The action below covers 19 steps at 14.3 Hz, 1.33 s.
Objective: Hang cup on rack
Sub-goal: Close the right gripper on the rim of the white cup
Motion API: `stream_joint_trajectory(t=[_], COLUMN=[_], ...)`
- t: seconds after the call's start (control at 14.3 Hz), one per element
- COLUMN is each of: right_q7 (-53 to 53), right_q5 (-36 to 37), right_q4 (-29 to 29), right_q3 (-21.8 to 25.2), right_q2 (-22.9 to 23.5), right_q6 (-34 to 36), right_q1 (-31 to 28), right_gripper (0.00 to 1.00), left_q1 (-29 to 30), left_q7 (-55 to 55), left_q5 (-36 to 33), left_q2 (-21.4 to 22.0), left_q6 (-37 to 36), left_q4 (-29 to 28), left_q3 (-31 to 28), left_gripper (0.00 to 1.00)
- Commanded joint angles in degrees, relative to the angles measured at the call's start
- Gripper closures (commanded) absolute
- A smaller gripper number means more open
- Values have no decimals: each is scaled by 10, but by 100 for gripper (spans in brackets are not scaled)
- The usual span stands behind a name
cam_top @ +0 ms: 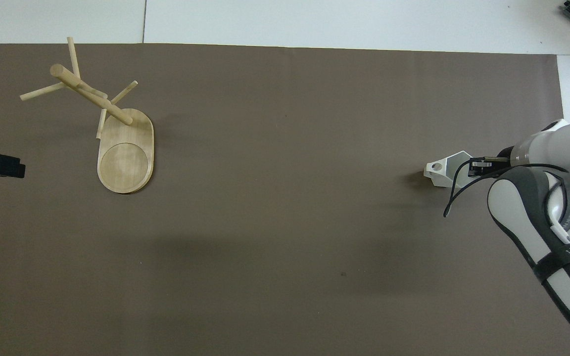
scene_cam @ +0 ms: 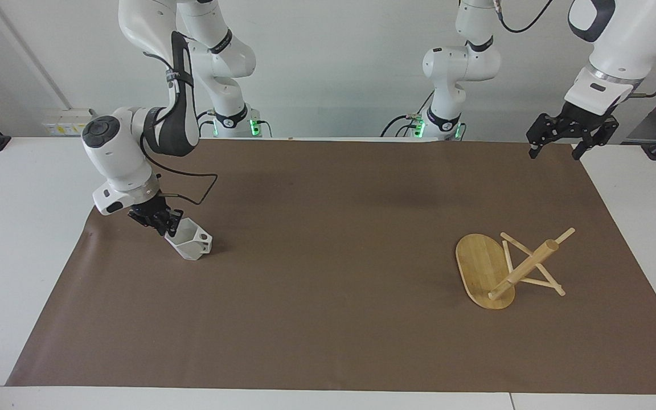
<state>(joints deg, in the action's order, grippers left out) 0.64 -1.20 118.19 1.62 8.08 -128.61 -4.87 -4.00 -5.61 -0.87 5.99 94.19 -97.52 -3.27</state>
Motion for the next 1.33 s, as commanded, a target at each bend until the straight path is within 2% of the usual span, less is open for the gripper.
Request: stream_joint_trajectory(t=[0.0,0.77,1.26], right_q7=[2,2,2], right_q5=[-7,-7,-7], right_q4=[3,-1,-20], right_q3=[-4,-5,-7], right_q2=[-2,-2,-1], right_q6=[-7,-5,18], right_q1=[-4,-3,-1], right_gripper=[78,99,100], left_q1=[3,4,3], left_q7=[-4,-4,-4], left_q5=[-10,-10,-10], left_q2=[6,6,6], left_q6=[-8,-8,-8], left_q4=[-2,-1,-1], left_q3=[2,3,2], left_gripper=[0,0,0])
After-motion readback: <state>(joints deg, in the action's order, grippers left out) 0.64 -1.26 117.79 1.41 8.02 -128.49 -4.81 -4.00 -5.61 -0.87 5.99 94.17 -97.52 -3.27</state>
